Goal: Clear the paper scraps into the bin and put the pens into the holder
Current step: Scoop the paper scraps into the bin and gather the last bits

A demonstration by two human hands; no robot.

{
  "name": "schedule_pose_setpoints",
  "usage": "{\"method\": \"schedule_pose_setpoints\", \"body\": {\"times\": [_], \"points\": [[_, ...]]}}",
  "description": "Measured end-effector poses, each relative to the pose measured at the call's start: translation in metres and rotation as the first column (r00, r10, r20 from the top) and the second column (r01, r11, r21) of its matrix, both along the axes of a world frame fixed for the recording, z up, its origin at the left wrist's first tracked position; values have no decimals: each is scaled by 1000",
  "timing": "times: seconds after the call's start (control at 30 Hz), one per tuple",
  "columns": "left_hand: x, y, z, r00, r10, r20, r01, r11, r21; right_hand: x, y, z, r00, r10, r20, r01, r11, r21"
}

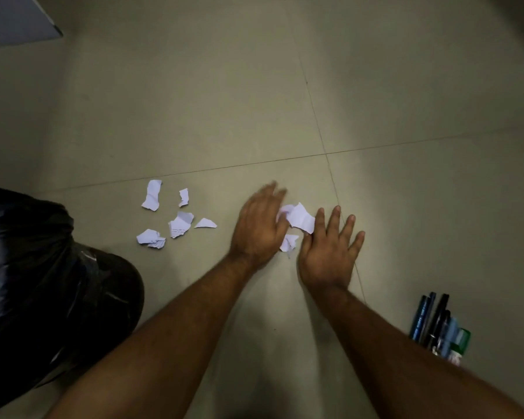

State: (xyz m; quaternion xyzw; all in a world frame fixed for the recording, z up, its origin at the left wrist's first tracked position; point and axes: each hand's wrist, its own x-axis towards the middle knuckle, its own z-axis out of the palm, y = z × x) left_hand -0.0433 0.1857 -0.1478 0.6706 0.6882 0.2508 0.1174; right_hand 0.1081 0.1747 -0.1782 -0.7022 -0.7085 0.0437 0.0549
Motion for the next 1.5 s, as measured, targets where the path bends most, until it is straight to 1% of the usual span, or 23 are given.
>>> {"method": "schedule_pose_setpoints", "body": {"times": [0.1, 0.2, 0.27, 0.33, 0.4, 0.47, 0.53, 0.57, 0.63, 0.7, 0.77, 0.8, 0.83, 0.87, 0.97, 1.03, 1.07, 1.13, 1.2, 1.3, 1.37, 1.43, 1.5], "points": [[-34, -9, 0, 912, 398, -98, -383, 913, 137, -1, 2, -2, 1000, 12, 1, -12, 1000, 24], [-78, -12, -8, 751, 637, -175, -633, 769, 84, 0, 0, -2, 1000, 8, -10, -8, 1000, 27], [-100, -14, -13, 671, 724, -159, -737, 675, -37, -1, -1, 0, 1000, 7, -15, -7, 1000, 30], [-106, -16, -16, 660, 747, -83, -751, 649, -127, -2, -1, 0, 1000, 16, -19, -15, 999, 35], [-89, -21, -19, 744, 669, 1, -665, 739, -108, -3, 0, 0, 1000, 17, -22, -16, 999, 29], [-56, -30, -20, 870, 493, 24, -491, 869, -59, -2, -1, 1, 1000, 11, -22, -11, 1000, 28], [-33, -39, -16, 928, 368, 61, -366, 930, -34, -2, -1, 1, 1000, 9, -25, -8, 1000, 25], [-32, -41, -15, 931, 358, 64, -358, 934, -20, -2, -1, 1, 1000, 8, -24, -8, 1000, 23], [-47, -44, -15, 891, 451, -49, -450, 893, 35, -3, 0, 0, 1000, 9, -13, -9, 1000, 27], [-71, -47, -20, 759, 622, -194, -622, 780, 72, -3, 0, 0, 1000, 11, -10, -11, 1000, 19], [-89, -51, -24, 617, 753, -229, -770, 638, 21, -3, -1, 0, 1000, 12, -10, -12, 1000, 19], [-92, -53, -26, 584, 779, -226, -804, 593, -34, -3, -1, 1, 1000, 12, -12, -12, 1000, 23], [-92, -55, -26, 592, 780, -204, -804, 590, -75, -4, -1, 2, 1000, 11, -20, -11, 1000, 24], [-88, -53, -27, 634, 756, -163, -772, 628, -95, -4, -1, 2, 1000, 8, -26, -8, 1000, 24], [-66, -47, -22, 826, 564, -16, -562, 821, -102, -5, -2, 3, 1000, 11, -16, -11, 1000, 19], [-49, -46, -15, 908, 414, 65, -409, 909, -85, -4, 0, 3, 1000, 11, -17, -11, 1000, 13], [-45, -45, -12, 917, 393, 71, -389, 919, -59, -4, 0, 3, 1000, 11, -23, -11, 1000, 10], [-47, -32, -10, 875, 480, 54, -481, 877, -5, -4, -1, 2, 1000, 7, -26, -7, 1000, 15], [-50, -14, -10, 841, 536, 74, -535, 844, -36, -4, -1, 2, 1000, 12, -26, -12, 1000, 19], [-34, 5, -13, 955, 277, 107, -272, 960, -61, -6, 0, 2, 1000, 10, -28, -10, 1000, 10], [-9, 4, -9, 977, 126, 174, -124, 992, -26, -5, 0, 3, 1000, 18, -17, -18, 1000, -5], [5, 3, -2, 983, 88, 164, -90, 996, 8, -2, 1, 2, 1000, 24, -14, -24, 1000, -19], [5, 7, 2, 995, 80, 56, -80, 997, -1, -3, 0, 2, 999, 32, -11, -32, 999, -20]]}}
